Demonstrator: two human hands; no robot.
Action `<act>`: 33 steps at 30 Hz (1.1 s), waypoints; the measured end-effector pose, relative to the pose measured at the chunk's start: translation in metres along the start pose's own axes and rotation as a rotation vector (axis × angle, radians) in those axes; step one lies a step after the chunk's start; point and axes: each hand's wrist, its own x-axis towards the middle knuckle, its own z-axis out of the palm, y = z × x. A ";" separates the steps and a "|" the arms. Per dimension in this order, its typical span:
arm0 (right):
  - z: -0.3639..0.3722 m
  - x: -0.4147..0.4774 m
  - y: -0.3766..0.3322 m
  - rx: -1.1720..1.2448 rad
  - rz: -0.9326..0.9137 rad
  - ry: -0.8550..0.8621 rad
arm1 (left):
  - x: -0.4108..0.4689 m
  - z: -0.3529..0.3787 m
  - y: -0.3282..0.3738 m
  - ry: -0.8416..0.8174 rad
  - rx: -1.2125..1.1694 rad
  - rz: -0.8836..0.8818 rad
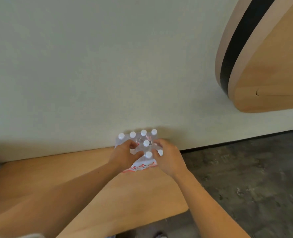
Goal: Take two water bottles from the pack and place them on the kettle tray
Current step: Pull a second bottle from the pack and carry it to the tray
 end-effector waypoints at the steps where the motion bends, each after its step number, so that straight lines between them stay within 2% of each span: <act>1: 0.006 0.015 0.013 0.003 -0.010 -0.020 | 0.015 0.006 -0.003 0.008 0.022 -0.025; 6: 0.049 0.082 0.071 -0.033 -0.110 -0.185 | 0.075 0.046 -0.037 0.128 0.180 -0.092; 11: 0.098 0.122 0.109 -0.177 -0.308 -0.140 | 0.110 0.093 -0.069 0.159 0.500 -0.134; 14: 0.122 0.132 0.124 -0.165 -0.391 -0.202 | 0.113 0.111 -0.085 0.183 0.615 -0.100; 20: 0.143 0.144 0.131 -0.377 -0.415 -0.279 | 0.114 0.122 -0.105 0.270 0.694 -0.028; 27: 0.143 0.148 0.125 -0.575 -0.471 -0.333 | 0.114 0.122 -0.107 0.265 0.696 -0.015; 33: 0.126 0.145 0.115 -0.567 -0.513 -0.316 | 0.111 0.121 -0.103 0.217 0.726 -0.053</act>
